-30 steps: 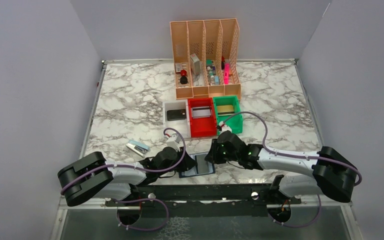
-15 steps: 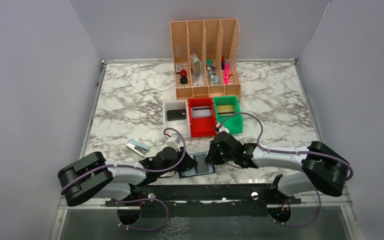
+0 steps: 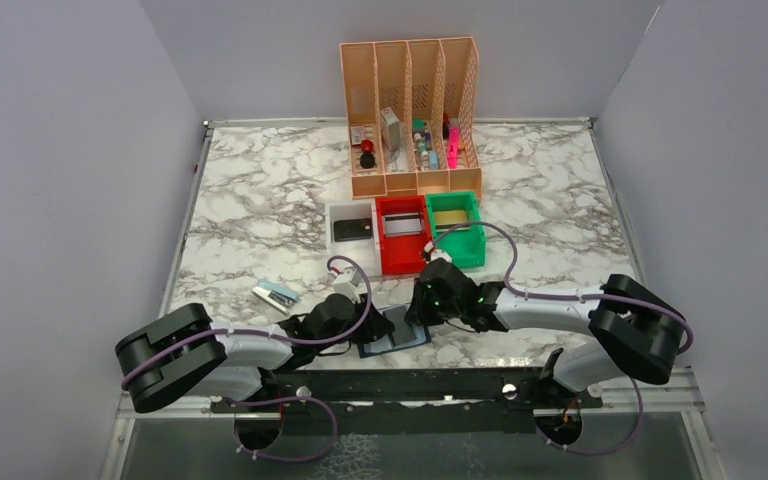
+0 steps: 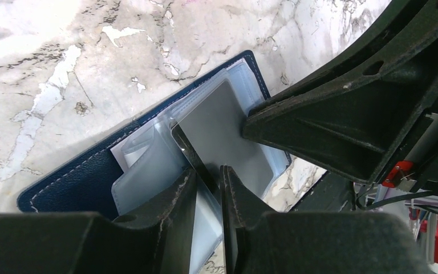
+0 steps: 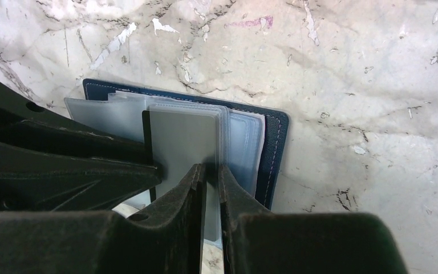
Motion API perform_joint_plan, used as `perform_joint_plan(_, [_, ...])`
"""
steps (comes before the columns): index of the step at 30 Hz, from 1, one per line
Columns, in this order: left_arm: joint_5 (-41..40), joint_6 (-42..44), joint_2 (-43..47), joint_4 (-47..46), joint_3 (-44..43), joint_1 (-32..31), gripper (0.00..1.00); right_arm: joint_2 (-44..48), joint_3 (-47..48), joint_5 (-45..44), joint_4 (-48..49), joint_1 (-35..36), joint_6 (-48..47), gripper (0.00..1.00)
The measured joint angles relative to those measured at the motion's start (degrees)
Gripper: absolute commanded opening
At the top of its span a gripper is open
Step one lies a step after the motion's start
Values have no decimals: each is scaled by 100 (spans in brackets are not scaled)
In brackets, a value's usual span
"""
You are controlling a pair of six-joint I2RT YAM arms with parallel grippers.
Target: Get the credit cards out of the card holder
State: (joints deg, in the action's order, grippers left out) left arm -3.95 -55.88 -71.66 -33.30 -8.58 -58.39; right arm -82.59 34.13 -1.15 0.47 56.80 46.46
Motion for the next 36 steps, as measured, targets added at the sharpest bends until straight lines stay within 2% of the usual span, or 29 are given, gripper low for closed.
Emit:
perform_joint_plan(5, [-9,-26,-4,37,2,4,6,-4,2,2,-2,-13,2,16])
perform_joint_plan(9, [-46,-57,-4,48,2,20,0,-2,2,0,-7,-15,2,16])
perform_joint_plan(22, [-90,-70,293,83,131,20,0,22,2,-151,-57,-11,153,16])
perform_joint_plan(36, [-162,46,940,765,190,26,0,22,-2,-284,-57,20,354,10])
